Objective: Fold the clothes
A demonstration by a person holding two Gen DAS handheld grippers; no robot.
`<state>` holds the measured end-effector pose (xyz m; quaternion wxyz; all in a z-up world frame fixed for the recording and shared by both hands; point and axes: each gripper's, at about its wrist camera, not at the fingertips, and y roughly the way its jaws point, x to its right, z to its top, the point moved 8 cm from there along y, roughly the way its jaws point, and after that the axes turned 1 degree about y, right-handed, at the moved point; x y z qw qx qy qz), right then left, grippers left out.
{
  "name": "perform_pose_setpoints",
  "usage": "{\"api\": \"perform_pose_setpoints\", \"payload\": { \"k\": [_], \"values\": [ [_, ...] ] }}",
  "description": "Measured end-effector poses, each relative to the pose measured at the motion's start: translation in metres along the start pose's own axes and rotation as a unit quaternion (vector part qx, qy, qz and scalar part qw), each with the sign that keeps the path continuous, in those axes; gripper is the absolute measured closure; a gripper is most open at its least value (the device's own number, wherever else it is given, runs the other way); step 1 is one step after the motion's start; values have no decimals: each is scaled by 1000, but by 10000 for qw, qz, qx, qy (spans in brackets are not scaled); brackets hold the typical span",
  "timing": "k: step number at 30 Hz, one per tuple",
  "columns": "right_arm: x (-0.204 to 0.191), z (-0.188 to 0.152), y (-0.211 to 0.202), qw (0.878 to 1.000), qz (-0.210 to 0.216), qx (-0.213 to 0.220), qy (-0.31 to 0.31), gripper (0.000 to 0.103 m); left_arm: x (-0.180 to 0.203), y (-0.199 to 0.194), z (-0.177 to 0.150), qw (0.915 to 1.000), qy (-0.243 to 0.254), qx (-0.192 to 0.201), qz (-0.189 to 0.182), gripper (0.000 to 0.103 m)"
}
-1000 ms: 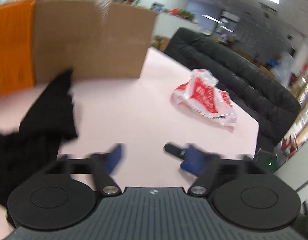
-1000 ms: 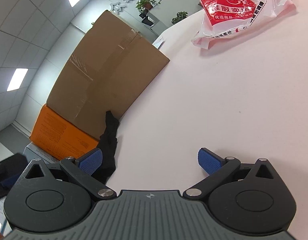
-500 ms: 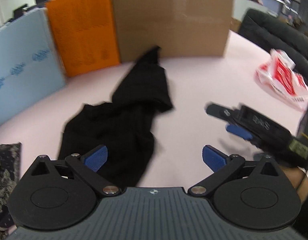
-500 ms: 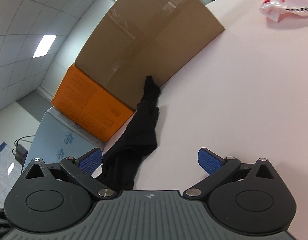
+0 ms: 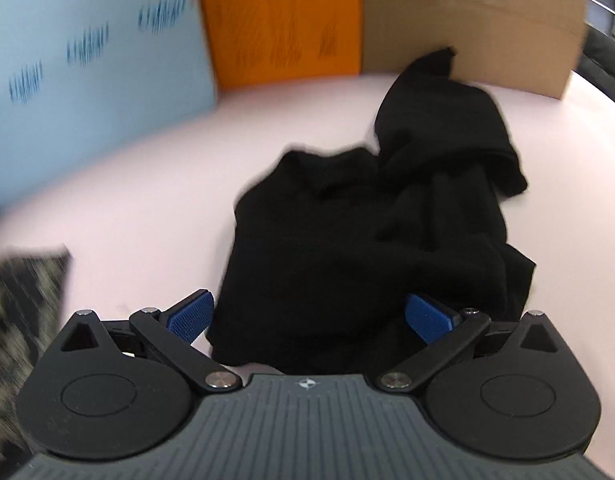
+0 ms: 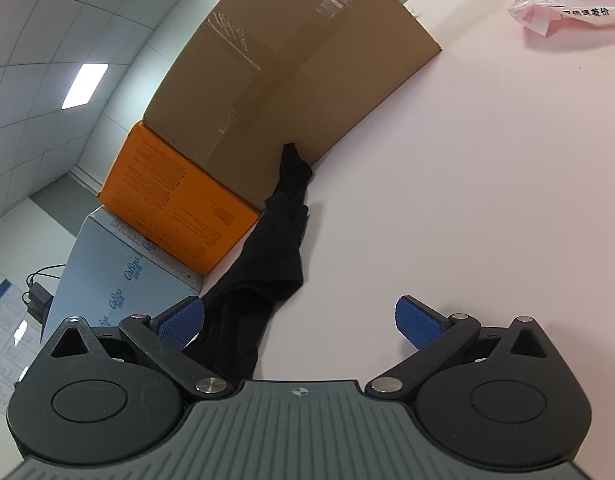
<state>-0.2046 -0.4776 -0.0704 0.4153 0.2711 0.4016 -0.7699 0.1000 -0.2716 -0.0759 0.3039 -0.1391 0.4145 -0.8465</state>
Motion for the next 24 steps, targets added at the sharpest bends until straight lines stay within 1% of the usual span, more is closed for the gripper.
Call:
{"api": "perform_pose_setpoints", "payload": {
  "k": [1,2,3,4,5,7,8,10,12,14,16,17,18,19,20,21,22,23,24],
  "values": [
    [2,-2,-2,10000,-51,-20,-4,0,4,-1,0,10000,-76,9,-58,36],
    [5,-3,-4,9999,-94,-50,-11,0,10,-4,0,9999,-60,55,-96,44],
    [6,-4,-6,9999,-129,-74,-27,0,19,-9,0,9998,35,94,-150,71],
    [8,-5,-8,9998,-157,-89,-54,0,29,-15,0,9995,214,126,-219,85],
    [9,-6,-10,9998,-181,-92,-82,0,39,-23,1,9986,349,195,-336,86],
    [12,-7,-13,9996,-237,-82,-97,0,60,-43,3,9945,427,395,-873,90],
    [14,-7,-15,9996,-257,-68,-80,0,71,-56,5,9911,464,492,-1145,90],
    [17,-7,-17,9996,-286,-26,-54,0,93,-84,10,9829,627,737,-1569,91],
    [18,-5,-19,9995,-300,36,-32,0,109,-112,13,9737,780,939,-1926,91],
    [19,-3,-21,9995,-296,95,4,0,118,-132,12,9667,928,956,-2184,91],
    [20,-1,-21,9995,-286,123,31,0,122,-148,7,9589,1136,873,-2449,91],
    [21,0,-21,9995,-276,141,40,0,124,-155,2,9527,1286,813,-2632,91],
    [22,1,-21,9995,-267,163,49,0,124,-163,-2,9438,1459,774,-2862,89],
    [22,2,-21,9995,-257,185,59,0,122,-171,-4,9367,1584,790,-3021,73],
    [24,4,-21,9995,-248,201,77,0,118,-176,-4,9325,1661,843,-3096,57],
    [25,6,-20,9994,-253,210,95,0,114,-182,-1,9306,1699,947,-3099,26],
    [27,7,-19,9993,-267,221,112,0,108,-186,5,9325,1692,1110,-2993,17],
    [29,8,-18,9992,-283,235,124,0,103,-185,14,9367,1700,1245,-2797,17],
    [29,10,-17,9992,-298,251,118,0,101,-180,23,9433,1775,1331,-2470,18]
  ]
}}
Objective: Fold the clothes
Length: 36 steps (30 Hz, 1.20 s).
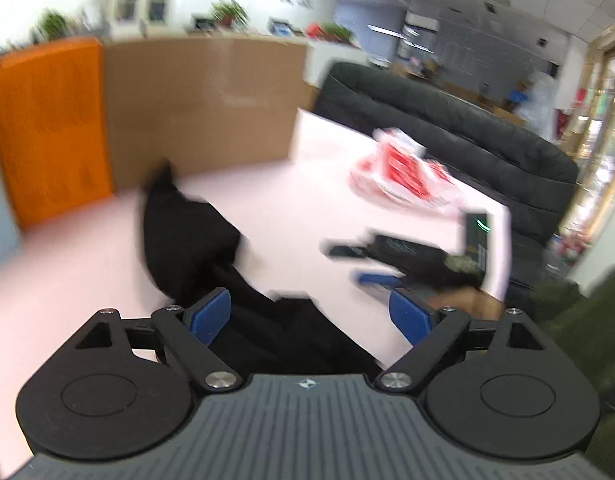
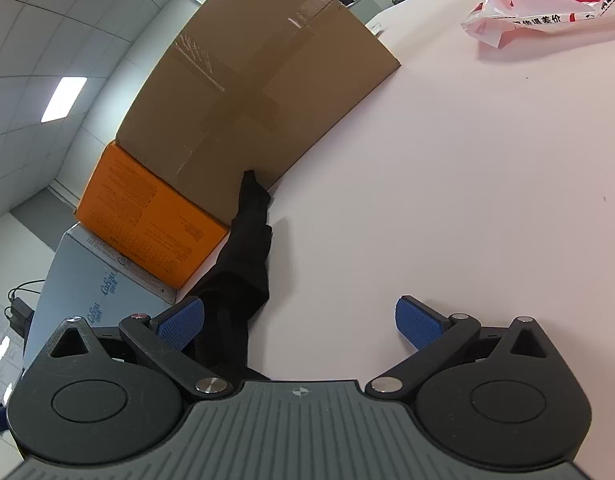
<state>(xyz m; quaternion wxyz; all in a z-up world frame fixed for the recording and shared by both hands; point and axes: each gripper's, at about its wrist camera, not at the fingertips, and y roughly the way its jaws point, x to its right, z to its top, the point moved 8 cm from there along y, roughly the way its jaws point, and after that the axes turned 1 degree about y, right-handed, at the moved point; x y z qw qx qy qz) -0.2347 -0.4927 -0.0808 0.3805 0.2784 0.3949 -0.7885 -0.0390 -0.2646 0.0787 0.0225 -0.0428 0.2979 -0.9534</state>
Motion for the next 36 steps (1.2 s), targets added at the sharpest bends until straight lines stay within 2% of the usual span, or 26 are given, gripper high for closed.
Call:
{"api": "perform_pose_setpoints", "payload": {
  "k": [1,2,3,5,7,8,9,11,12,13,14,16,19,21,22,23,24,25,26,27,28,29,30,32,34,36],
  "values": [
    [1,1,2,10000,-15,17,-6,0,-8,9,6,9987,227,-64,444,22],
    [1,2,3,10000,-31,31,-17,0,-14,23,11,9937,580,-158,948,23],
    [1,3,6,10000,-51,30,-48,0,-18,41,15,9842,1056,-268,1399,27],
    [-1,5,11,10000,-49,0,-72,0,-13,80,18,9570,2186,-420,1860,28],
    [-2,7,16,10000,-40,-30,-58,0,-5,119,12,9229,3205,-621,2041,29],
    [-2,8,17,10000,-29,-23,-36,0,-2,137,6,9093,3560,-746,2021,30],
    [-2,9,18,10000,-17,-16,-12,0,0,153,1,9013,3786,-866,1918,32],
    [0,11,19,10000,24,11,48,0,1,178,-6,8981,3912,-1092,1684,39],
    [1,12,18,10000,44,21,57,0,-2,190,-8,8976,3896,-1210,1670,55],
    [2,12,18,10000,64,30,65,0,-7,200,-8,8970,3839,-1309,1755,84],
    [2,13,18,9999,85,33,65,0,-14,206,-7,8997,3714,-1334,1868,99],
    [3,14,17,9999,127,49,71,0,-25,211,1,9125,3357,-1211,1999,100],
    [4,14,19,9999,112,62,39,0,-38,196,24,9373,2751,-670,2033,100],
    [4,16,21,9999,77,83,-12,0,-72,176,40,9542,1786,-315,2379,99],
    [4,17,22,9999,57,96,-38,0,-106,167,41,9550,954,-368,2783,94],
    [4,18,23,9999,39,109,-58,0,-146,160,33,9437,65,-629,3247,91],
    [4,18,24,9999,24,124,-68,0,-186,151,18,9200,-859,-988,3695,79],
    [4,19,25,9999,8,143,-73,0,-218,142,2,8947,-1645,-1279,3951,70],
    [4,19,26,9998,-12,159,-80,0,-238,134,-12,8799,-2162,-1452,3974,69],
    [4,20,28,9998,-33,172,-90,0,-251,127,-23,8724,-2428,-1545,3951,66],
    [3,20,29,9998,-58,171,-115,0,-258,119,-30,8684,-2507,-1600,3967,56],
    [2,20,31,9997,-81,162,-144,0,-262,112,-37,8656,-2518,-1641,4005,50],
    [2,19,32,9997,-102,157,-167,0,-263,104,-43,8646,-2515,-1645,4027,39],
    [2,19,32,9996,-126,162,-185,0,-258,90,-53,8704,-2563,-1592,3890,34],
    [2,19,32,9996,-127,166,-190,0,-242,83,-63,8841,-2683,-1579,3486,33],
    [2,19,33,9996,-132,167,-195,0,-220,78,-74,9038,-2699,-1520,2952,28]
  ]
}}
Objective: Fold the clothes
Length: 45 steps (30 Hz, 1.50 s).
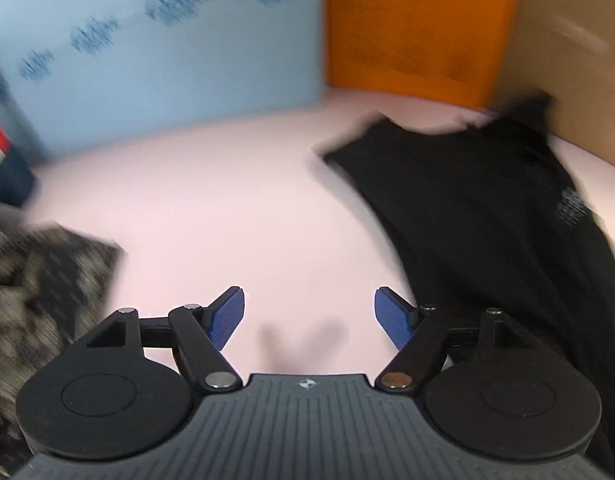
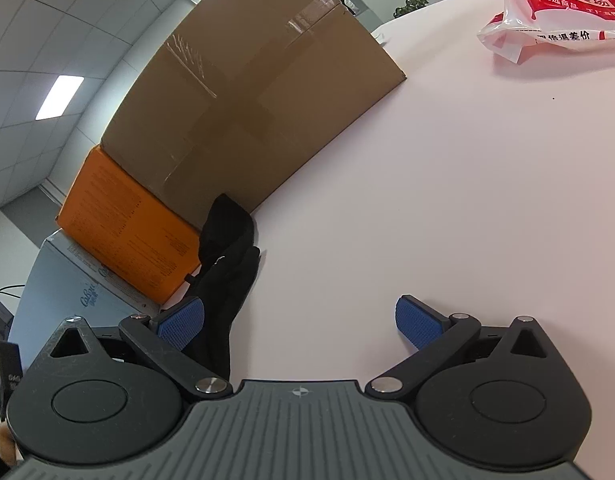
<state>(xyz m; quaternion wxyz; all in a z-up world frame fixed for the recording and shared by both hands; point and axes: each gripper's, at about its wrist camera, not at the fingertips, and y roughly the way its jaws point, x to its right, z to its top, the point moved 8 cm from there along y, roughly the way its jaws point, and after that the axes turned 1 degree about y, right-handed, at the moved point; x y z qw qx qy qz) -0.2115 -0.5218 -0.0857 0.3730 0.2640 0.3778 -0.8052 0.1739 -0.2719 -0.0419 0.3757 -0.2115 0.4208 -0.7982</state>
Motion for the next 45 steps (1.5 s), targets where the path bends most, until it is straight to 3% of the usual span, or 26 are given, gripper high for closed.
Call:
{"api": "perform_pose_setpoints", "payload": {
  "k": [4,6,7,9,11,14,17,18,19,21,23,25,27,29,31,35,39,41,42,43,45],
  "values": [
    [-1,-1,0,10000,-5,-12,-14,0,46,-25,-39,9922,451,-111,-1156,21],
    [-1,-1,0,10000,12,-29,-14,0,73,-41,-55,9832,849,-70,-1612,21],
    [-1,-1,0,10000,28,-45,-15,0,90,-52,-61,9754,1274,95,-1798,21],
    [-1,-1,-1,10000,58,-69,-15,0,123,-77,-75,9517,2181,439,-2116,21],
    [-1,-1,-1,9999,71,-81,-20,0,153,-100,-91,9181,3202,773,-2206,20],
    [0,-1,-1,9999,77,-81,-24,0,190,-112,-119,8723,4262,919,-2216,19],
    [0,0,-1,9999,98,-73,-14,0,215,-97,-136,8496,4769,936,-2049,22],
    [1,0,-1,9999,108,-73,-10,0,220,-89,-140,8468,4877,1034,-1852,49],
    [1,0,-1,9999,125,-76,-6,0,224,-82,-142,8471,4928,1125,-1640,80],
    [1,0,-3,9998,181,-91,5,0,226,-77,-142,8523,4887,1259,-1378,90],
    [2,0,-4,9997,235,-109,18,0,215,-87,-131,8659,4560,1543,-1356,93],
    [3,1,-6,9996,262,-111,35,0,189,-96,-112,8899,4048,1789,-1101,93],
    [4,2,-8,9997,243,-71,58,0,145,-100,-89,9216,3354,1873,-555,93],
    [4,2,-7,9999,158,-48,23,0,96,-93,-76,9480,2694,1693,86,93],
    [1,2,-5,9999,32,-39,-99,0,44,-82,-67,9660,2030,1409,759,93],
    [-16,1,4,9982,43,-114,-580,0,-19,-81,-76,9713,1569,1062,1439,93],
    [-47,-9,23,9890,495,-526,-1290,0,-30,-92,-93,9773,1354,975,1302,81],
    [-62,-14,33,9793,724,-693,-1760,0,-22,-101,-96,9809,1295,1065,986,66],
    [-70,-17,40,9725,847,-754,-2034,0,-14,-105,-97,9807,1358,1136,831,51],
    [-78,-20,46,9648,969,-814,-2305,0,-4,-107,-97,9785,1491,1225,723,36],
    [-93,-29,60,9464,1190,-969,-2841,0,17,-107,-96,9711,1841,1400,589,25]
  ]
}}
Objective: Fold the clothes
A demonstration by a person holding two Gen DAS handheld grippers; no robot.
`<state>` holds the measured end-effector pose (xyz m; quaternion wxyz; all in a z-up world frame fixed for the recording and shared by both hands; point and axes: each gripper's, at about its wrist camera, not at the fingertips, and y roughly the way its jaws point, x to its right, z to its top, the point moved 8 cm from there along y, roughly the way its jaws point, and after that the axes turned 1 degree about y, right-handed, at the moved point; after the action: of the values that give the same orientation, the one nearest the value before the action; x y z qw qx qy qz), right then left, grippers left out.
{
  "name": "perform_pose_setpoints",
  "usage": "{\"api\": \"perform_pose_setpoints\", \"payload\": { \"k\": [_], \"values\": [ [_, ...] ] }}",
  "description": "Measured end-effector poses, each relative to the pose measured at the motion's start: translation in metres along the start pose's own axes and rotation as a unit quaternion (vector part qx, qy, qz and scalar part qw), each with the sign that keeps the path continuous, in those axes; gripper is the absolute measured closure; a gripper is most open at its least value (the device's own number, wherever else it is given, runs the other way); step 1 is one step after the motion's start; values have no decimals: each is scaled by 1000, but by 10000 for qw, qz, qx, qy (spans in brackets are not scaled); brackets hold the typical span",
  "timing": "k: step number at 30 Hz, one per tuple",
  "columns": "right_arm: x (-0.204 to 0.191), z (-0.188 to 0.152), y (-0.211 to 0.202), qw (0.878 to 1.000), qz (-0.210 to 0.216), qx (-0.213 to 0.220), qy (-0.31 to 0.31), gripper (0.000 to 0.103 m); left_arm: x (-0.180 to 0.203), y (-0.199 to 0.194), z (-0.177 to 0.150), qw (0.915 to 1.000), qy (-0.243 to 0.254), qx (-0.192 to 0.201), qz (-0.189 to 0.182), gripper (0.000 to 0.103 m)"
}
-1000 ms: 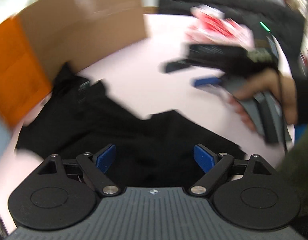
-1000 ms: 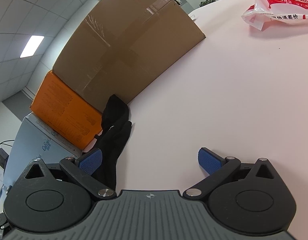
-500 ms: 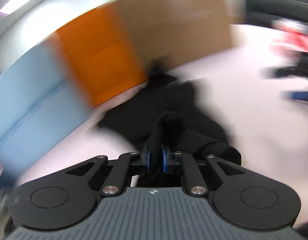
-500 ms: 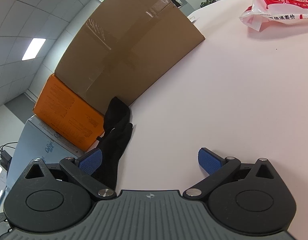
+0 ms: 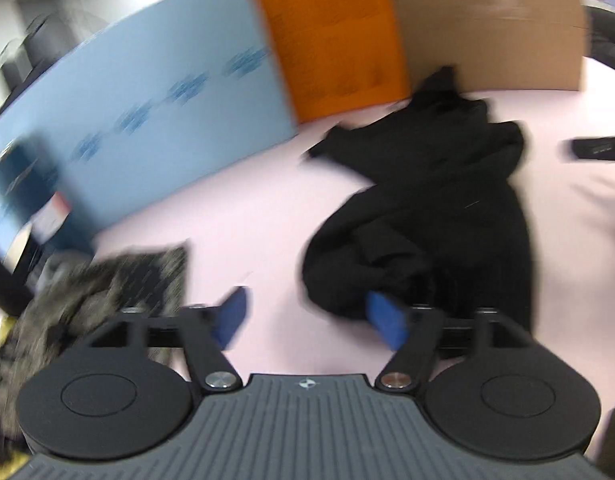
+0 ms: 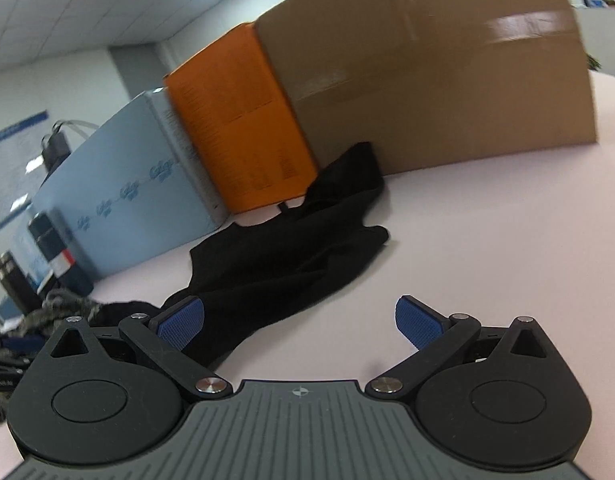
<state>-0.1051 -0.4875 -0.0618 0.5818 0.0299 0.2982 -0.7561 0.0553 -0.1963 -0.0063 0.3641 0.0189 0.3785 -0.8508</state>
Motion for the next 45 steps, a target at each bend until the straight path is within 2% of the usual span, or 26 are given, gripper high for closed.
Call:
{"api": "perform_pose_setpoints", "payload": {
  "k": [2,5,7,9,10,11,12,13,14,15,17,18,21,23,25,28,31,34,35,36,37,38,39,41,43,45],
  "values": [
    [-9,-4,18,9988,170,-302,-358,0,21,7,8,9993,385,28,-4,25],
    [-17,-9,37,9956,387,-779,-359,0,42,14,20,9974,715,77,-107,25],
    [-13,-4,41,9944,600,-869,72,0,46,16,26,9967,780,152,-156,23],
    [3,9,40,9860,966,-975,950,0,45,15,30,9962,832,224,-87,22],
    [14,17,40,9716,1309,-1184,1578,0,43,14,31,9961,854,237,-15,22],
    [25,24,43,9449,1743,-1541,2301,0,40,12,32,9958,875,249,57,22],
    [36,34,44,9116,2137,-1877,2967,0,38,10,33,9955,904,276,121,22],
    [44,46,41,8844,2388,-2135,3396,0,34,7,33,9949,939,319,177,22],
    [51,65,34,8765,2514,-2214,3456,0,31,4,34,9943,975,361,233,22],
    [55,89,24,8863,2544,-2217,3171,0,27,1,35,9935,1022,406,304,21],
    [59,141,3,9151,2455,-2236,2287,0,19,-5,36,9919,1084,484,456,21],
    [60,166,-9,9231,2449,-2202,1988,0,16,-7,37,9915,1079,516,518,21],
    [64,224,-39,9443,2425,-1663,1477,0,10,-11,43,9926,888,596,569,20],
    [63,237,-52,9606,2246,-1235,1078,0,20,-9,49,9934,816,688,430,20],
    [62,214,-43,9706,1943,-1185,785,0,35,-6,57,9933,809,784,246,20],
    [68,140,-3,9777,1292,-1571,515,0,74,3,69,9905,1033,891,-168,20],
    [70,72,37,9785,987,-1805,142,4,109,19,71,9855,1417,817,-454,20],
    [72,36,63,9820,872,-1650,289,8,131,42,64,9822,1774,514,-351,21],
    [71,34,67,9849,882,-1455,321,8,134,48,62,9818,1829,431,-287,22],
    [69,33,72,9876,884,-1260,323,11,134,53,60,9820,1834,370,-248,38],
    [68,32,78,9884,873,-1191,354,15,133,57,58,9832,1790,305,-204,68],
    [66,33,83,9891,852,-1147,355,30,130,61,57,9847,1722,220,-140,82],
    [63,32,90,9890,841,-1178,310,61,127,65,57,9864,1638,152,-52,97],
    [54,29,106,9848,847,-1507,153,99,115,69,60,9893,1443,152,117,97],
    [49,36,109,9818,1002,-1604,194,99,99,66,64,9915,1253,231,276,98],
    [47,55,99,9813,1227,-1418,427,99,83,60,66,9927,1079,313,442,97]
  ]
}}
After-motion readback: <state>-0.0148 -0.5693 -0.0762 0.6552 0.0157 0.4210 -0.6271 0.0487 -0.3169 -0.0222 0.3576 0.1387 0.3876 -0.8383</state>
